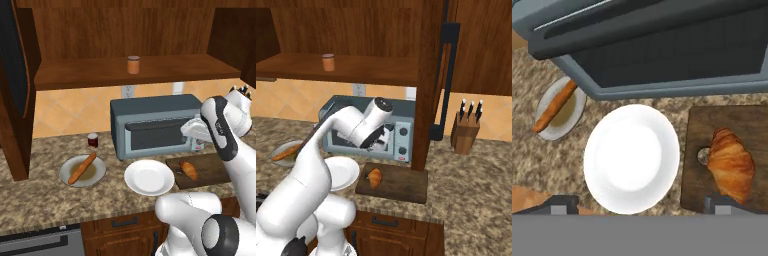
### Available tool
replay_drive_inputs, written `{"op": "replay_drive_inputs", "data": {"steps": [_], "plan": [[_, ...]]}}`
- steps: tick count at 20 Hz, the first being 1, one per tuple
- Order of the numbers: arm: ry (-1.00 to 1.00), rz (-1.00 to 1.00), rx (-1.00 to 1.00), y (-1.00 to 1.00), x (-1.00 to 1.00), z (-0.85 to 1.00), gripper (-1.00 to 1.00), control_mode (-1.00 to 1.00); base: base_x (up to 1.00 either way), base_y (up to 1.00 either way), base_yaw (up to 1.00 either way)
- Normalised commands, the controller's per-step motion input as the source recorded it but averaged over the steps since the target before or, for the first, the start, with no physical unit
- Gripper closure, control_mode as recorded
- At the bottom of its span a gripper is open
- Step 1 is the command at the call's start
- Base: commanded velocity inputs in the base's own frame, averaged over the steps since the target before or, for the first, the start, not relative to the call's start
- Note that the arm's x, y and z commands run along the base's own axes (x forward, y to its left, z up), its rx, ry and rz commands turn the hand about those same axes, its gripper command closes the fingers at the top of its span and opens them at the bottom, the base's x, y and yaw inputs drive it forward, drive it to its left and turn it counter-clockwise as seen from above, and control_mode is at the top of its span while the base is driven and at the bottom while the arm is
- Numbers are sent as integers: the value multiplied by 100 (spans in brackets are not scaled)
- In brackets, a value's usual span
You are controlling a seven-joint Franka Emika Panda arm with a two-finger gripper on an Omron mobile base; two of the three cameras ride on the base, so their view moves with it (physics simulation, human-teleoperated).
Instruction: From the different types of pastries on the counter, select a croissant and place it on the cutting board. Then retrieve a jar of jam from the cabinet and place it alongside the croissant on the cutting board.
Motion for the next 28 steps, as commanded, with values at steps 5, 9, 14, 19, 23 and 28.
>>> {"op": "replay_drive_inputs", "data": {"steps": [5, 9, 14, 19, 23, 28], "plan": [[-50, -10, 0, 64, -37, 99, -100, -100, 0, 0, 0], [-52, -15, 4, 48, -23, 100, -100, -100, 0, 0, 0], [-47, -14, 6, 21, -26, 100, -100, -100, 0, 0, 0], [-30, -8, 3, 2, -14, 100, -100, -100, 0, 0, 0], [-2, 0, 0, -1, 5, 100, -100, -100, 0, 0, 0], [0, 5, 0, -17, -4, 100, -100, -100, 0, 0, 0]]}}
